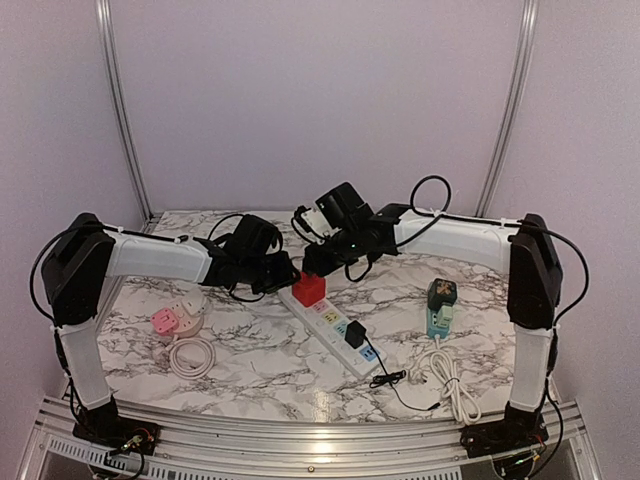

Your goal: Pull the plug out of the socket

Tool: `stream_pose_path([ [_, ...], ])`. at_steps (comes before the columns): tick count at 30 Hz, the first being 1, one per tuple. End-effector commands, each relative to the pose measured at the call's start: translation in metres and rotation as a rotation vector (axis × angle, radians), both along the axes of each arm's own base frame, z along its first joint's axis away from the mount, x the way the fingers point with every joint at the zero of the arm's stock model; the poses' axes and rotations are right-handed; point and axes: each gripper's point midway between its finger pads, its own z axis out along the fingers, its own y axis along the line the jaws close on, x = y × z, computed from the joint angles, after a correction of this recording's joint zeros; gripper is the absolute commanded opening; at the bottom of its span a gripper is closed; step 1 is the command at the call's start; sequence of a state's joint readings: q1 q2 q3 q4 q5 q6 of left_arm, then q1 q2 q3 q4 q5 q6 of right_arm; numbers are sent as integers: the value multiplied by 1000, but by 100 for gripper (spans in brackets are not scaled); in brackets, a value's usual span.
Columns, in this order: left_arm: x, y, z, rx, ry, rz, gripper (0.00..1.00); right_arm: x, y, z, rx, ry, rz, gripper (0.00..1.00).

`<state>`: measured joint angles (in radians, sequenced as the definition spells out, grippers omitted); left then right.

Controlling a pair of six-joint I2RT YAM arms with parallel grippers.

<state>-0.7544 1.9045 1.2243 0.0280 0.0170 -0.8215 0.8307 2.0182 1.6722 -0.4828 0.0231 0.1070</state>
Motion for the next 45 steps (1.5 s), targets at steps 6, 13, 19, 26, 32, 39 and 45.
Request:
stream_pose_path([
  [6, -61, 54, -99, 345, 301, -52, 29, 18, -36, 103, 197, -114, -129, 14],
  [13, -34, 35, -49, 300, 187, -58, 33, 34, -102, 74, 235, -14, -216, 15],
  [19, -14, 17, 9, 246, 79, -79, 40, 44, -130, 39, 291, 69, -279, 15],
  [26, -22, 21, 52, 200, 10, -108, 42, 62, -138, -5, 369, 170, -310, 15],
  [32, -35, 30, 61, 178, -1, -118, 45, 82, -126, -27, 430, 227, -287, 15],
  [39, -47, 40, 54, 171, 10, -107, 46, 100, -139, -53, 504, 294, -300, 17],
  [45, -50, 39, 49, 167, 17, -105, 47, 106, -162, -79, 515, 366, -334, 33],
])
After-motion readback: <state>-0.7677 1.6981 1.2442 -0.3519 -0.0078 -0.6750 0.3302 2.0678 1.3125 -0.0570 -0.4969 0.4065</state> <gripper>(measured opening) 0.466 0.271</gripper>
